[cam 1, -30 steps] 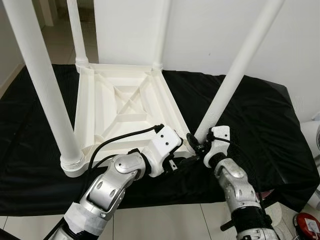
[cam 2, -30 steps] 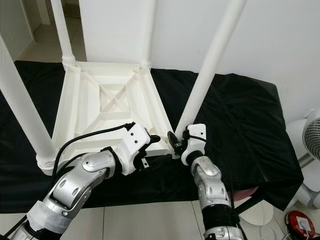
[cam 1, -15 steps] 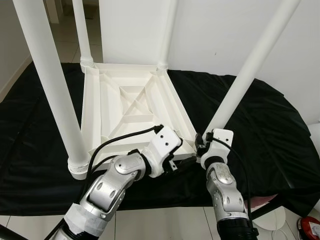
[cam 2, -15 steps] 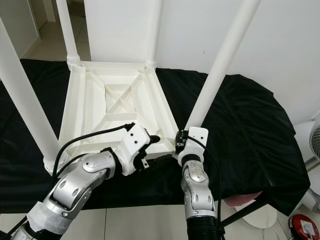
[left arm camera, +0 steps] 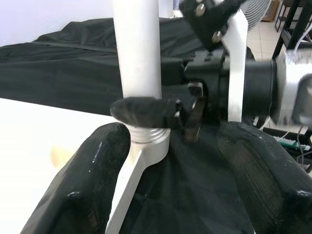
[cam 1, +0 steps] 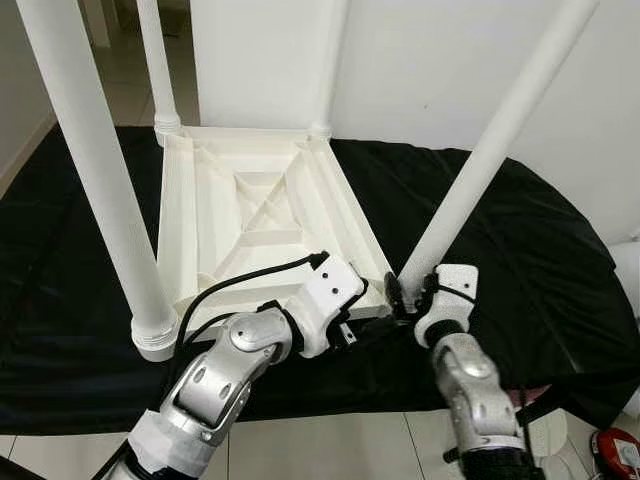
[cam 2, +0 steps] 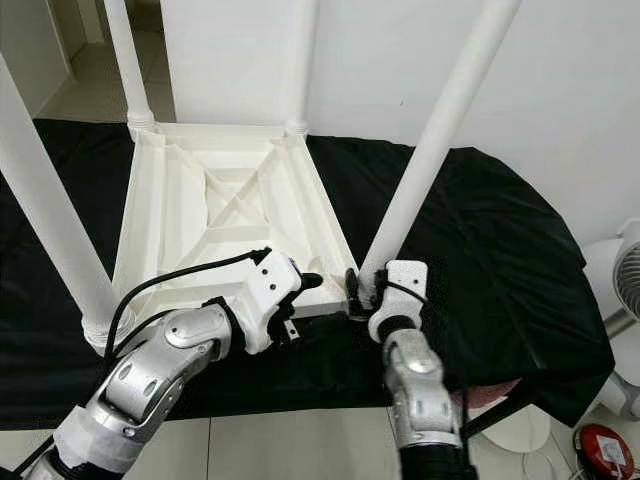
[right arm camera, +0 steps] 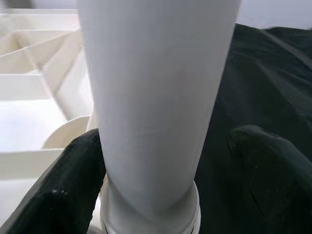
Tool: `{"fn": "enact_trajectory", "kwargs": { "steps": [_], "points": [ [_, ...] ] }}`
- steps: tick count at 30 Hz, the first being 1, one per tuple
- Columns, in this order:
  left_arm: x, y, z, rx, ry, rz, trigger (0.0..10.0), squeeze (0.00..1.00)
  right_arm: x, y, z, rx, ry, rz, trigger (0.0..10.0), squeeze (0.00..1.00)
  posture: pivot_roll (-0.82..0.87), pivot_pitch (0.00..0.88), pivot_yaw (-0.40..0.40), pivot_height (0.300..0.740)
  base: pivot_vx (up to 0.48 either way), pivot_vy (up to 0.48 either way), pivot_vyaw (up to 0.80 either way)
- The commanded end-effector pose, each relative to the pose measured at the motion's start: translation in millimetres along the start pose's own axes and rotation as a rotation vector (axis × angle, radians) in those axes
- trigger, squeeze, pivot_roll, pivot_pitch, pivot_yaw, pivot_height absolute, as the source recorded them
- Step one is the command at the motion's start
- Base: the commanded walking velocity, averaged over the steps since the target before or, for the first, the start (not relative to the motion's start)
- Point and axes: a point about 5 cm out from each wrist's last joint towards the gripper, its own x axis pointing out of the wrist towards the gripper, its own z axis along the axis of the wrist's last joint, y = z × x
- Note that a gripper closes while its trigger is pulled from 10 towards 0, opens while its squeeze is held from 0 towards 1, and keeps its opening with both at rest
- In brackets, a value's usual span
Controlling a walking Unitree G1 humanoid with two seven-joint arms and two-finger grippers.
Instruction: Building children table
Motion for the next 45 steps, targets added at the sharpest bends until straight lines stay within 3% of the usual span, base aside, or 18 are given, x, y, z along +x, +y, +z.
{"fn": "enact_trajectory", "kwargs": {
  "steps": [1,7,8,12,15,22,23,24,25,26,41,42,43,45],
  "points": [
    [0.4,-3.4,0.2,-0.001,0.001,-0.012,10.0,0.00,0.2,-4.9,2.0,0.003,-0.001,0.118,10.0,0.00,-0.02,0.000,-0.124,0.740,0.000,0.000,0.00],
    [0.3,-2.1,1.0,0.001,0.001,-0.012,10.0,0.00,1.7,-8.7,6.0,-0.040,0.013,0.294,10.0,0.00,-0.02,0.000,-0.116,0.740,0.000,0.000,0.00],
    [0.1,-0.8,1.7,0.003,0.000,-0.012,10.0,0.00,5.1,-9.5,6.2,-0.074,0.026,0.389,10.0,0.00,-0.02,0.000,-0.107,0.740,0.000,0.000,0.00],
    [-0.1,-0.5,2.0,0.003,0.000,-0.011,10.0,0.00,6.3,-9.7,6.4,-0.084,0.029,0.417,10.0,0.00,-0.02,0.000,-0.107,0.740,0.000,0.000,0.00],
    [-0.2,0.1,2.5,0.006,0.002,-0.012,10.0,0.00,16.3,-4.0,1.6,-0.097,0.060,0.509,10.0,0.00,-0.02,0.000,-0.089,0.740,0.000,0.000,0.00],
    [0.2,1.4,5.3,0.009,-0.001,-0.018,10.0,0.00,34.8,6.1,-7.3,-0.137,0.115,0.575,10.0,0.00,-0.01,0.000,-0.085,0.740,0.000,0.000,0.00],
    [0.2,1.8,5.5,0.011,0.000,-0.017,10.0,0.00,36.3,6.8,-10.2,-0.140,0.133,0.584,9.0,0.00,-0.01,0.000,-0.086,0.740,0.000,0.000,0.00],
    [0.4,2.3,5.6,0.012,0.000,-0.016,10.0,0.00,37.0,6.8,-12.1,-0.145,0.143,0.590,6.9,0.00,0.00,0.000,-0.088,0.740,0.000,0.000,0.00],
    [0.4,2.3,5.6,0.012,0.000,-0.016,10.0,0.00,37.0,6.8,-12.1,-0.145,0.143,0.590,6.9,0.00,0.00,0.000,-0.088,0.740,0.000,0.000,0.00],
    [0.0,3.0,6.2,0.013,-0.001,-0.013,10.0,0.00,37.4,5.2,-13.9,-0.146,0.152,0.596,0.0,0.00,0.00,0.000,-0.089,0.740,0.000,0.000,0.00],
    [0.1,5.8,8.5,0.013,-0.009,-0.005,10.0,0.00,37.1,-5.8,-19.2,-0.139,0.160,0.615,0.0,0.00,0.00,0.000,-0.089,0.740,0.000,0.000,0.00],
    [1.0,5.1,8.8,0.013,-0.012,-0.007,10.0,0.00,35.5,-10.2,-19.2,-0.134,0.148,0.570,3.7,0.00,-0.01,0.000,-0.092,0.740,0.000,0.000,0.00],
    [1.7,4.4,8.8,0.012,-0.015,-0.010,10.0,0.00,33.9,-12.5,-18.5,-0.124,0.133,0.536,10.0,0.00,-0.01,0.000,-0.093,0.740,0.000,0.000,0.00],
    [2.1,3.6,8.6,0.011,-0.016,-0.013,10.0,0.00,33.0,-14.4,-18.0,-0.117,0.123,0.495,10.0,0.00,-0.01,0.000,-0.092,0.740,0.000,0.000,0.00]
  ]
}}
